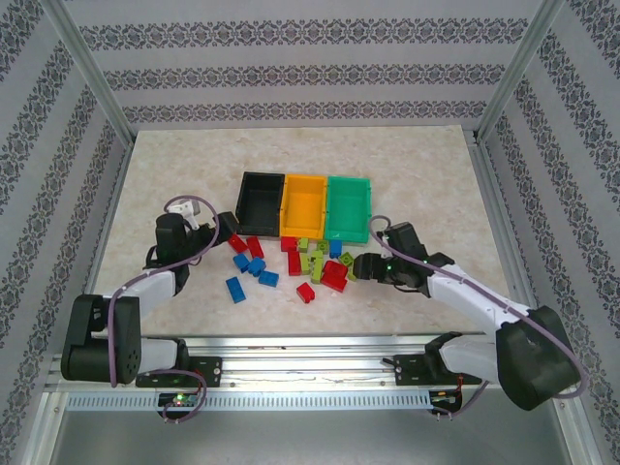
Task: Sort the legos into containers by color
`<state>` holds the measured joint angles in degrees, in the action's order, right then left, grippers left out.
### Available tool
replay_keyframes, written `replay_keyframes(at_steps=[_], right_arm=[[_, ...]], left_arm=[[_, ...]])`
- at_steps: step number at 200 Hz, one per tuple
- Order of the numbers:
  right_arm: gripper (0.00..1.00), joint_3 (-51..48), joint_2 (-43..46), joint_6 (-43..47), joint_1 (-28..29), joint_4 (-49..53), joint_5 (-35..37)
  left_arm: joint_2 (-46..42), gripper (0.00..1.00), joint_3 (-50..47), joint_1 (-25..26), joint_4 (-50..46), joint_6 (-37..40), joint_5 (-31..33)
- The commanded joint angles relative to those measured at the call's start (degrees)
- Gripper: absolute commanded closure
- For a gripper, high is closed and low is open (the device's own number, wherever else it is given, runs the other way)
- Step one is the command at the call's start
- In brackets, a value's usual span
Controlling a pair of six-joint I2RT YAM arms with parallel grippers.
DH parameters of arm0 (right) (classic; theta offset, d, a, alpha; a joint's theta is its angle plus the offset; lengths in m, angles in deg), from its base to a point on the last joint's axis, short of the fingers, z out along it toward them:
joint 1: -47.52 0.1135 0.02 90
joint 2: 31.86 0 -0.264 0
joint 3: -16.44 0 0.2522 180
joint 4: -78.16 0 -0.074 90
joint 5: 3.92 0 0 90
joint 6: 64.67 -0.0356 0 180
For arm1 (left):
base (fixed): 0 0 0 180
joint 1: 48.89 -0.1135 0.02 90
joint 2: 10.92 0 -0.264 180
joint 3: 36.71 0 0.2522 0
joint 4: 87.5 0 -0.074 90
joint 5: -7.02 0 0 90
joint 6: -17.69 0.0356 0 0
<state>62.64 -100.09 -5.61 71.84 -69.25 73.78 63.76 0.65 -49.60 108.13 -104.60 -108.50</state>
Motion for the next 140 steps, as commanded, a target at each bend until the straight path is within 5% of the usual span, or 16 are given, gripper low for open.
replay_keyframes(at_steps=[1, 140], right_arm=[[0.37, 3.56, -1.77, -1.33, 0.55, 5.86, 4.73], [0.38, 8.03, -15.41, -1.81, 1.35, -0.22, 4.76]], left_arm=[[0.99, 0.01, -2.47, 0.55, 4.09, -3.49, -2.59], [-4.02, 0.01, -4.33, 0.71, 3.31, -2.16, -3.04]])
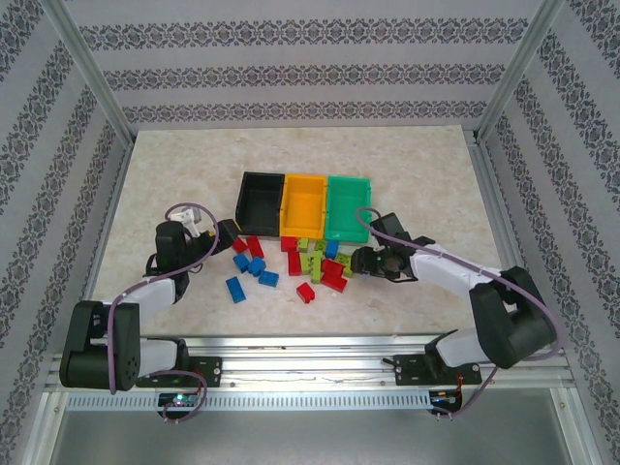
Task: Sort the legos into containers by color
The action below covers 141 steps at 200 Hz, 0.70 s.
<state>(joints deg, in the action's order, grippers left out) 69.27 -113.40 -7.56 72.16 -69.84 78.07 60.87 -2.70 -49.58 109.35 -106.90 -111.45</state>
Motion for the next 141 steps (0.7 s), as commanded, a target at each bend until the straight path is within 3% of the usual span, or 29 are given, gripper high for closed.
replay_keyframes(at_steps=[1, 38, 74, 98, 141], right_arm=[[0.38, 1.47, -2.16, 0.12, 1.02, 0.38, 0.55], [0.38, 2.09, -2.47, 1.03, 0.98, 1.73, 1.95], [0.66, 2.03, -1.82, 1.89, 0.31, 1.52, -0.44], [0.74, 2.02, 0.07, 2.08, 0.54, 1.85, -0.08], [0.75, 6.32, 6.04, 2.95, 0.72, 5.27, 0.58]], left_arm=[[-1.13, 0.01, -0.95, 0.69, 2.08, 0.13, -0.09], [-0.4, 0.01, -0.98, 0.68, 2.61, 0.07, -0.12], [0.13, 0.01, -0.92, 0.68, 2.91, 0.13, -0.11], [0.65, 0.01, -0.83, 0.69, 3.07, -0.11, -0.68], [0.97, 0.01, -0.87, 0.68, 3.26, 0.05, -0.5]])
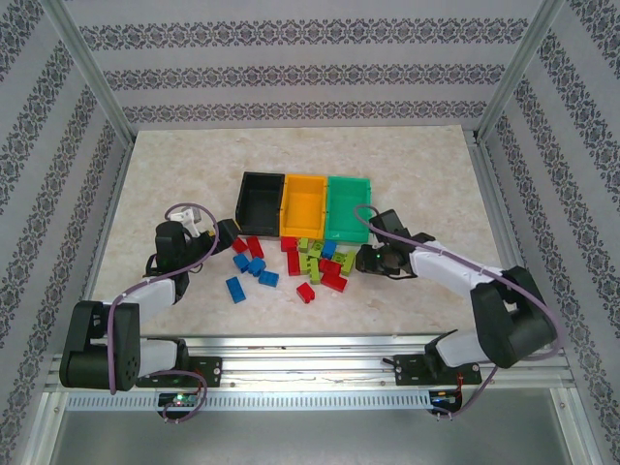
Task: Sort the legos into containers by color
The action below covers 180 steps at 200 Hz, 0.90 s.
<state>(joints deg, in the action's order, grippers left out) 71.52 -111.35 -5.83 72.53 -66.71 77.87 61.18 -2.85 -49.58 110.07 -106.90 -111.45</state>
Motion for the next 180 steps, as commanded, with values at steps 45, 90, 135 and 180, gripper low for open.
replay_keyframes(at_steps=[45, 90, 135, 180], right_arm=[[0.72, 16.34, -0.66, 4.93, -1.39, 3.06, 2.17], [0.47, 25.61, -9.18, 8.09, -2.79, 5.13, 2.11], [0.47, 17.22, -5.31, 6.61, 0.23, 3.29, 1.19], [0.47, 5.92, 0.81, 2.61, 4.05, 1.97, 1.03]], left_arm=[[1.03, 0.01, -0.68, 0.64, 2.51, 0.18, -1.01], [0.66, 0.01, -0.61, 0.67, 1.98, 0.91, -1.14], [0.81, 0.0, -0.54, 0.68, 1.28, 1.32, -0.42], [2.84, 0.0, -0.72, 0.65, 3.64, 0.0, -1.42]])
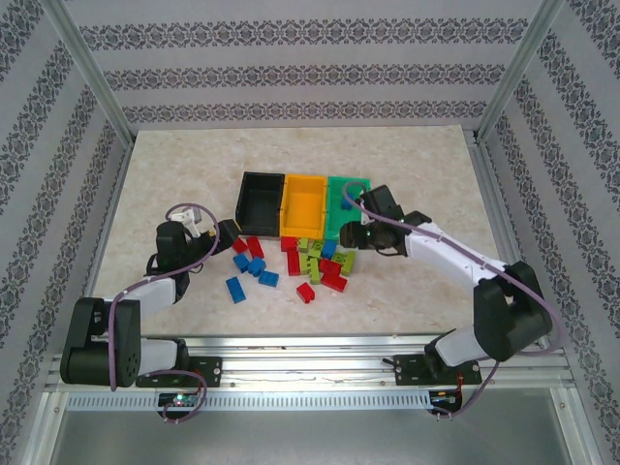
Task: Sort the legos into containers by color
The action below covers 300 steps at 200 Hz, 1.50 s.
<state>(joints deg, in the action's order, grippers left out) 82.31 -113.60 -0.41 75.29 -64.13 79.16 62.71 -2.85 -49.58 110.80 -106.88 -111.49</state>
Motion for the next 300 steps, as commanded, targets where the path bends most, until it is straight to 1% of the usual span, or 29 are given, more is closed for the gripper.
replay_keyframes(at_steps=[1, 39, 90, 110, 134, 163, 174, 211, 228, 252, 274, 300], right_arm=[[0.47, -5.07, 3.11, -2.91, 1.35, -0.63, -0.32], [0.48, -8.87, 1.61, -4.99, 2.72, -3.85, -0.94], [0.48, -4.92, -5.3, -5.8, 5.15, -5.9, -0.16], [0.48, -2.85, -8.53, -5.57, 5.35, -4.53, 0.52], [0.55, -3.08, -9.66, -5.86, 5.54, -4.2, 3.02], [0.74, -4.36, -7.85, -6.16, 5.54, -3.86, 3.54], [0.76, -4.42, -6.87, -5.96, 5.45, -3.25, 4.38], [0.77, -2.15, -2.27, -4.85, 5.63, -0.79, 4.84], [0.77, 0.7, -1.59, -4.43, 5.63, -0.03, 4.02], [0.77, 6.45, -3.58, -3.75, 5.71, -0.09, 0.7], [0.77, 13.94, -8.36, -3.17, 5.71, 0.25, -1.47], [0.77, 24.11, -16.19, -1.77, 5.89, 0.3, -3.42]], left_arm=[[1.33, 0.0, -0.7, 0.67, 2.92, -0.04, -1.46], [1.69, 0.0, -1.37, 0.67, 4.85, -0.9, -1.55], [0.0, 0.0, -1.69, 0.68, 3.99, -0.4, -0.91], [-1.31, 0.01, -1.66, 0.64, 3.2, -0.17, -0.35], [-2.41, 0.0, -1.64, 0.66, 2.46, 0.01, -0.69], [-3.14, 0.0, -1.91, 0.69, 2.53, -0.28, -0.4], [-3.07, 0.0, -1.86, 0.65, 2.49, -0.43, -0.87], [-3.23, 0.01, -1.89, 0.69, 2.31, -0.63, -0.83], [-3.31, 0.0, -1.78, 0.66, 2.19, -0.57, -0.71], [-2.81, 0.01, -1.77, 0.67, 2.47, -0.79, -0.6], [-2.18, 0.01, -1.55, 0.64, 2.4, -0.76, -0.78], [-1.39, 0.0, -1.55, 0.68, 2.9, -1.42, -0.92]])
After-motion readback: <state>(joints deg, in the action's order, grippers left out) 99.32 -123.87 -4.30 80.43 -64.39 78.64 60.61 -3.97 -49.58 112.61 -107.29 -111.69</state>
